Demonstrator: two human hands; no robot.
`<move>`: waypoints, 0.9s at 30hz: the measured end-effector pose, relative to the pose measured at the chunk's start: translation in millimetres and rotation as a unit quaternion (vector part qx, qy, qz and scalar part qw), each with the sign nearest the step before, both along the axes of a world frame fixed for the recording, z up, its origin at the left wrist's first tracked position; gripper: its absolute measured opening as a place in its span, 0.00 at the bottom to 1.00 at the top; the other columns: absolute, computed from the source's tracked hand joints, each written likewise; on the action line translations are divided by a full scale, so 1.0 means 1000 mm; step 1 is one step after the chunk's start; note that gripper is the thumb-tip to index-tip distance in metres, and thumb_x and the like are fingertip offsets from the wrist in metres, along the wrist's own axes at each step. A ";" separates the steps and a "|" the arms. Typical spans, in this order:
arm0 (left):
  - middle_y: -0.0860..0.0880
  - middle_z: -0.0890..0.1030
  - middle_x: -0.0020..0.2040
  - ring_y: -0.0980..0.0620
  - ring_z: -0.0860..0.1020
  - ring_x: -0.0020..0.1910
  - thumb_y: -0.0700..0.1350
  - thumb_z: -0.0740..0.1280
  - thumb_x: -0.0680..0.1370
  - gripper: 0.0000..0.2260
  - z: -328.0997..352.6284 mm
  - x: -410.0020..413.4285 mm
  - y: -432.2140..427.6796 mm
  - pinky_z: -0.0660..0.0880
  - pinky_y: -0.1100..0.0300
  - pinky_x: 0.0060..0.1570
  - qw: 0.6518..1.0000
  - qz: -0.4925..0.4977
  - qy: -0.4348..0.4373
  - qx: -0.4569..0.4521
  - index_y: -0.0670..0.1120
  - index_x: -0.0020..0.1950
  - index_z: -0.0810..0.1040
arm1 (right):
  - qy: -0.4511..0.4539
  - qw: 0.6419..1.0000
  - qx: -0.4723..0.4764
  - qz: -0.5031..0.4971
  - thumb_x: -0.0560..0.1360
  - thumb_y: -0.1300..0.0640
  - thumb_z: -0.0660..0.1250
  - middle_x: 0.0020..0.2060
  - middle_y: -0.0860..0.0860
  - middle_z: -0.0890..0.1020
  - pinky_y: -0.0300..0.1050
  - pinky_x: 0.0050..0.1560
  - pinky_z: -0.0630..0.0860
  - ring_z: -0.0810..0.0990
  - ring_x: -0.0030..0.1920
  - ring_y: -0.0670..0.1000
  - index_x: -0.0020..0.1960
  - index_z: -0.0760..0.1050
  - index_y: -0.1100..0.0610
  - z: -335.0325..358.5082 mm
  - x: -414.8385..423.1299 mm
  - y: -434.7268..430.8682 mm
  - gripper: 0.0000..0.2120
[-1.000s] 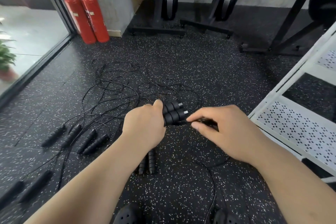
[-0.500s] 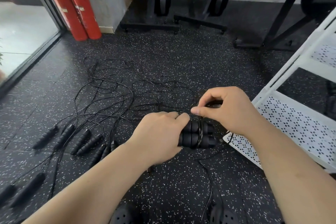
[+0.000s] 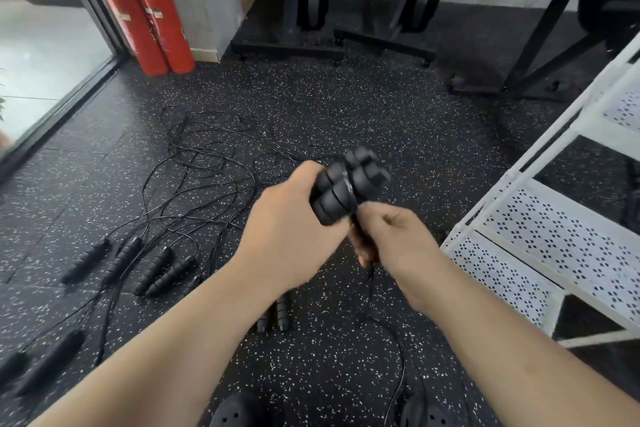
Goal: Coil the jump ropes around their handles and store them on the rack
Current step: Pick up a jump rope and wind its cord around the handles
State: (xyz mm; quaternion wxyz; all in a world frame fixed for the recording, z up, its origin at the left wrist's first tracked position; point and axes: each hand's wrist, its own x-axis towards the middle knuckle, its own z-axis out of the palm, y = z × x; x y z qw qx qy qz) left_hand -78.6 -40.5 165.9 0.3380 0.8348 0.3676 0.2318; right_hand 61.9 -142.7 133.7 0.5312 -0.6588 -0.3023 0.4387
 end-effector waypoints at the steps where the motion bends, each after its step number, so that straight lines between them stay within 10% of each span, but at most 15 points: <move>1: 0.54 0.82 0.36 0.53 0.80 0.37 0.51 0.75 0.71 0.13 0.000 0.000 0.005 0.77 0.53 0.39 0.999 0.031 0.017 0.002 0.55 0.50 0.73 | -0.037 0.999 -0.027 0.008 0.89 0.48 0.59 0.32 0.53 0.76 0.47 0.36 0.68 0.70 0.31 0.50 0.37 0.82 0.49 -0.003 -0.008 0.000 0.24; 7: 0.55 0.70 0.40 0.45 0.71 0.40 0.54 0.72 0.75 0.16 -0.015 -0.011 0.033 0.68 0.53 0.40 0.964 0.091 0.213 0.133 0.53 0.54 0.67 | -0.444 0.888 -0.061 0.108 0.87 0.45 0.58 0.30 0.46 0.78 0.44 0.32 0.69 0.74 0.28 0.47 0.54 0.79 0.47 0.009 -0.026 -0.014 0.13; 11: 0.52 0.74 0.45 0.45 0.71 0.40 0.55 0.71 0.77 0.17 -0.024 -0.013 0.033 0.68 0.53 0.39 0.944 0.074 0.273 0.171 0.53 0.53 0.64 | -0.527 0.842 -0.013 0.110 0.85 0.47 0.62 0.33 0.41 0.77 0.47 0.35 0.73 0.75 0.33 0.44 0.53 0.78 0.46 0.028 -0.018 -0.023 0.08; 17: 0.51 0.79 0.51 0.44 0.81 0.48 0.56 0.72 0.77 0.19 -0.031 -0.001 0.010 0.71 0.53 0.39 0.926 -0.036 0.302 0.223 0.52 0.62 0.68 | -0.556 0.824 0.047 0.093 0.82 0.49 0.70 0.37 0.34 0.81 0.37 0.37 0.73 0.78 0.36 0.39 0.57 0.85 0.42 0.043 0.006 -0.025 0.07; 23: 0.52 0.79 0.55 0.45 0.81 0.53 0.55 0.70 0.77 0.19 -0.031 0.007 -0.009 0.79 0.50 0.50 0.914 -0.166 0.274 0.248 0.54 0.65 0.70 | -0.390 0.914 0.006 0.111 0.73 0.45 0.80 0.44 0.36 0.87 0.52 0.57 0.82 0.86 0.49 0.40 0.48 0.85 0.41 0.042 0.042 -0.025 0.06; 27: 0.54 0.78 0.56 0.47 0.80 0.56 0.57 0.70 0.77 0.19 -0.029 0.009 -0.012 0.77 0.51 0.53 0.896 -0.237 0.244 0.285 0.55 0.65 0.70 | -0.346 0.928 -0.030 0.139 0.69 0.45 0.83 0.41 0.42 0.87 0.49 0.54 0.82 0.85 0.43 0.43 0.43 0.85 0.46 0.038 0.059 -0.025 0.10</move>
